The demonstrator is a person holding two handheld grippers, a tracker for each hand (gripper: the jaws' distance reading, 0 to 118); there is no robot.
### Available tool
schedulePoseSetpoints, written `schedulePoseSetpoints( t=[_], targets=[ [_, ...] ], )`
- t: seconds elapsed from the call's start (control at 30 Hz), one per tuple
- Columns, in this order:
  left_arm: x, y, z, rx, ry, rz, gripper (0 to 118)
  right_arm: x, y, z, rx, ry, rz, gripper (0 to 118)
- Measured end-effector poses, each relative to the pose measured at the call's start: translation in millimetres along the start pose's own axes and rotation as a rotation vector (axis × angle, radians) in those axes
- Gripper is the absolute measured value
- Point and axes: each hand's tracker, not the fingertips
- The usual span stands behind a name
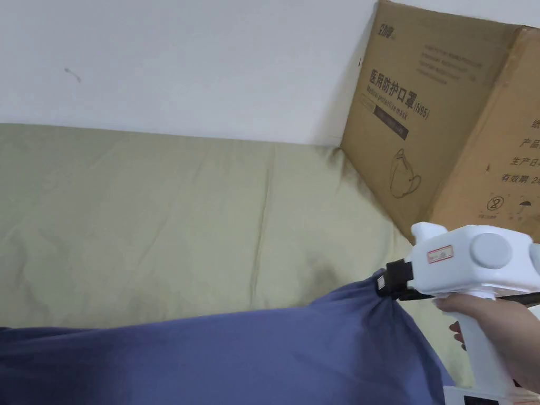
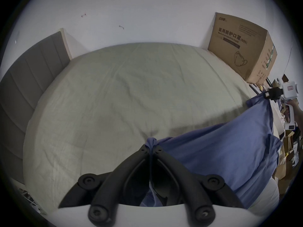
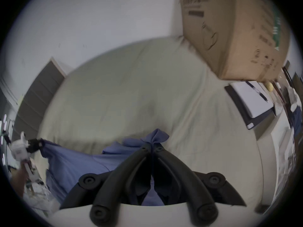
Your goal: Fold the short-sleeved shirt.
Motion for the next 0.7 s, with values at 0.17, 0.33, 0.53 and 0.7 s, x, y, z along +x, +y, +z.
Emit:
schedulePoseSetpoints(
  t=[0.17,0.33,0.53,0.7],
  targets=[
    [2.0,15.8,21.0,0.106,-0.012,0.086,0,12.9,11.2,44.0,0.09,0.045,-0.115,1],
    [19.5,40.8,21.6,0.193,-0.015,0.07,0,2.5,21.4,64.8,0.244,-0.037,-0.114,1],
    [22.0,45.4,30.7,0.262,-0.043,0.102,0,6.3,15.9,73.0,0.318,-0.037,-0.124,1],
    [12.0,-13.2,28.5,0.111,-0.109,0.112,0,22.1,-69.5,78.3,0.15,-0.062,-0.063,1]
  ],
)
